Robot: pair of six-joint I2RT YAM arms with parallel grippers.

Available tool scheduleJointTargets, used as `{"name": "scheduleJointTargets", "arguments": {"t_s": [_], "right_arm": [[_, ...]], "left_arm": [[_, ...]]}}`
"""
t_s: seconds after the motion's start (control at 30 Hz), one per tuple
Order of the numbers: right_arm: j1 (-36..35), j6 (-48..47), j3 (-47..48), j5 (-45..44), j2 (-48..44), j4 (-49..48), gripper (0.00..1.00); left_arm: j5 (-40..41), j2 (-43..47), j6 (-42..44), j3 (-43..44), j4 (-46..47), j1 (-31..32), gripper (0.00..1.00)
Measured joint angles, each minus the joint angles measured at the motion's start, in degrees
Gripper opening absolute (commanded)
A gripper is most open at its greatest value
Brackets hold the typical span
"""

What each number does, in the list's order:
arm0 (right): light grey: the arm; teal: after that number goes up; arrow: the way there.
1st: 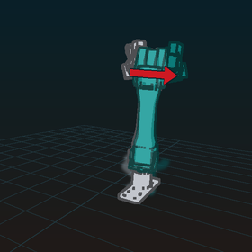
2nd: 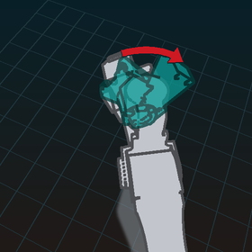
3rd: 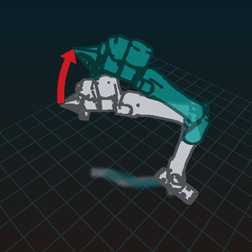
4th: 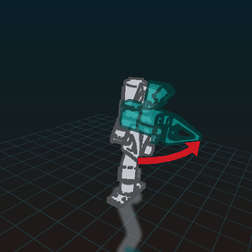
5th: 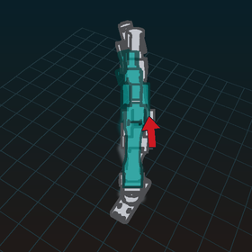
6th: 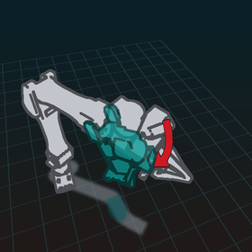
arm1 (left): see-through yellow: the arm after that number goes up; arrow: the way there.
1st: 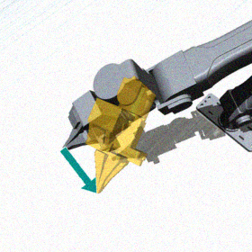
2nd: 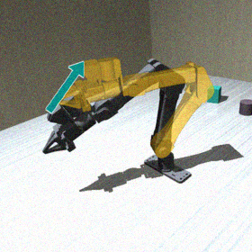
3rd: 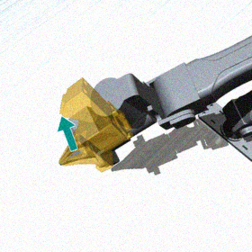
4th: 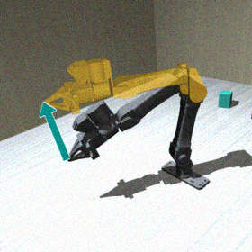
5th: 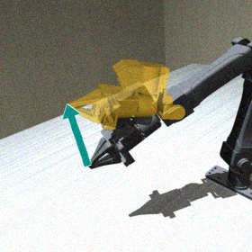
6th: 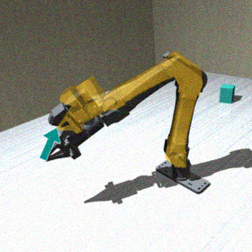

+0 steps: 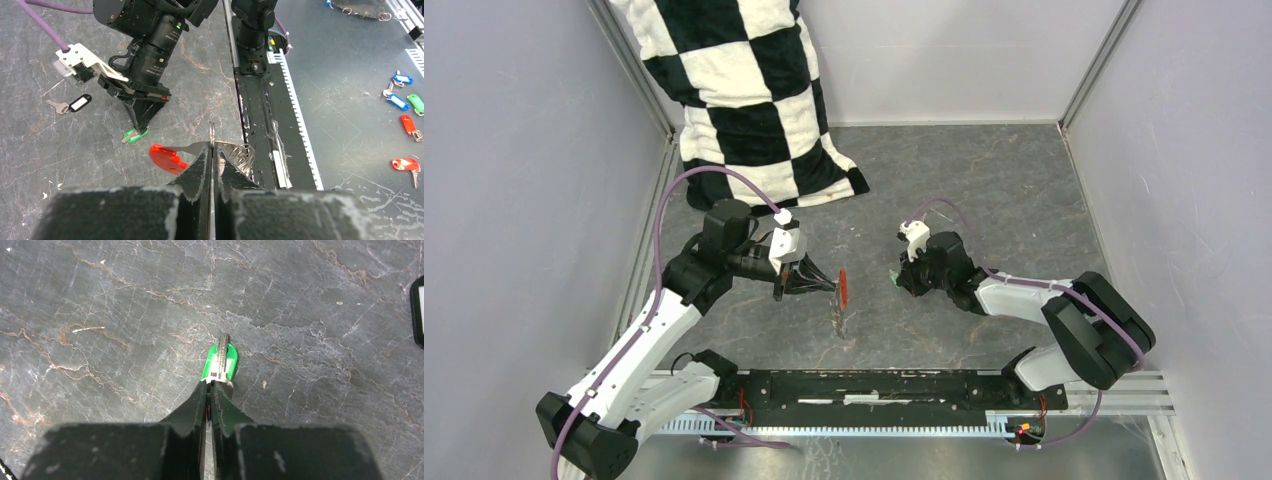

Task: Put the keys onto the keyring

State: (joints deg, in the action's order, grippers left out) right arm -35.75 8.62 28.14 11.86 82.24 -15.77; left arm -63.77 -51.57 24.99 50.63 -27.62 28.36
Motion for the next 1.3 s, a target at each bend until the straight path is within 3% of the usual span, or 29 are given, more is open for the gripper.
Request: {"name": "scheduleJointTargets", "arguments": {"t_s": [0.13, 0.27, 0.8, 1.3], "right_arm": [[-0.2, -0.5, 0.0, 1.0, -0.4, 0.3, 0.37], [-0.2, -1.6, 0.0, 1.5, -1.9, 1.1, 0.42], [-0.2, -6.6, -7.7, 0.3, -10.9, 0.7, 0.41], [-0.2, -10.3, -8.3, -0.2, -8.3, -5.7, 0.37]], "left_arm": [[0.0, 0.0, 0.0, 0.0, 0.0, 0.0, 0.02], [0.0, 0.0, 0.0, 0.0, 0.0, 0.0, 0.02], [-0.6, 0.0, 0.0, 0.0, 0.0, 0.0, 0.02], [-0.8, 0.0, 0.0, 0.0, 0.0, 0.0, 0.02]]}}
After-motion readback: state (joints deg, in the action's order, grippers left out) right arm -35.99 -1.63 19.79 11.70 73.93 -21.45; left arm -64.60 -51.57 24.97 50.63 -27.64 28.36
